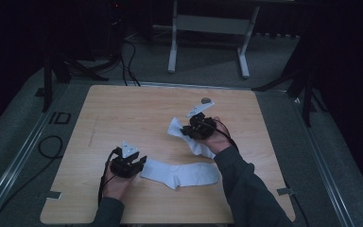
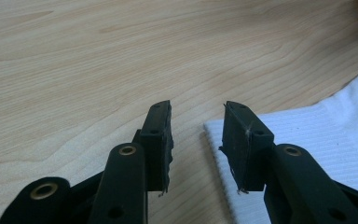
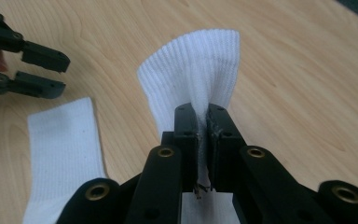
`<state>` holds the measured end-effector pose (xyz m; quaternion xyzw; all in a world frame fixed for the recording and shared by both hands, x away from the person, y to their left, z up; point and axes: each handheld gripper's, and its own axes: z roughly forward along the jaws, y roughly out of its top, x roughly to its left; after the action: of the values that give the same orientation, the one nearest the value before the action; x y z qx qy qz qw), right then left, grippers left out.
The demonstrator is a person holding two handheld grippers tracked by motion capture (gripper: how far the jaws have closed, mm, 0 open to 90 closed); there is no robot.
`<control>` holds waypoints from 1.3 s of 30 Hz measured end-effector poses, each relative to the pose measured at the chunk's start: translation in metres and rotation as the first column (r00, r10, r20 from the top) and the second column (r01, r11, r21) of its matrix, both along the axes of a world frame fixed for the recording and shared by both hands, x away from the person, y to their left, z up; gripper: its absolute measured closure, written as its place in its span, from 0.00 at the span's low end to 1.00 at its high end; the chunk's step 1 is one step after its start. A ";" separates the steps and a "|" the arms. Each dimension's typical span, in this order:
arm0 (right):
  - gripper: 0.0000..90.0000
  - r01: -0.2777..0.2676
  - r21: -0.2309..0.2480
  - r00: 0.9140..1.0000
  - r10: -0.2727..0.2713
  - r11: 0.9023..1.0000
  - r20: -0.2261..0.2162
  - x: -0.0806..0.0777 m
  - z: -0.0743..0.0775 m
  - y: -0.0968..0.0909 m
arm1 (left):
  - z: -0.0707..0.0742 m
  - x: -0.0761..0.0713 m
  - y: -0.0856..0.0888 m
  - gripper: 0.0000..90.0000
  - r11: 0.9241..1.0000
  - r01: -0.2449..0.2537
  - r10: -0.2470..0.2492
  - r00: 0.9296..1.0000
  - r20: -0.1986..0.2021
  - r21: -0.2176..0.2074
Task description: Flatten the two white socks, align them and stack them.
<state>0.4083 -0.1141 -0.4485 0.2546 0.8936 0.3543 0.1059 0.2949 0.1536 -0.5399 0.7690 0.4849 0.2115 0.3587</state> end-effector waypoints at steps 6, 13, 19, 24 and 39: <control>0.93 -0.011 0.022 0.999 0.010 1.000 0.047 -0.015 0.022 -0.011 | -0.001 0.000 0.000 0.69 1.000 -0.002 0.002 1.000 0.000 0.004; 0.93 -0.025 0.045 0.988 0.018 0.999 0.154 -0.037 0.055 -0.023 | -0.001 0.000 -0.001 0.69 1.000 -0.002 0.002 1.000 0.000 0.003; 0.93 -0.060 0.083 0.978 0.042 0.995 0.206 -0.059 0.077 -0.032 | -0.001 0.000 -0.001 0.69 1.000 0.002 -0.002 1.000 -0.005 0.007; 0.93 -0.088 0.099 0.975 0.066 0.991 0.213 -0.079 0.082 -0.045 | -0.001 0.000 0.000 0.69 1.000 -0.003 0.003 1.000 -0.002 0.004; 0.92 -0.137 0.079 0.988 0.130 0.987 0.086 -0.095 0.031 -0.027 | -0.001 -0.001 -0.001 0.68 1.000 -0.004 0.004 1.000 -0.007 0.005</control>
<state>0.3133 -0.1410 -0.4174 0.1837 0.8879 0.4080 0.1069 0.2942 0.1526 -0.5413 0.7696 0.4872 0.2109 0.3547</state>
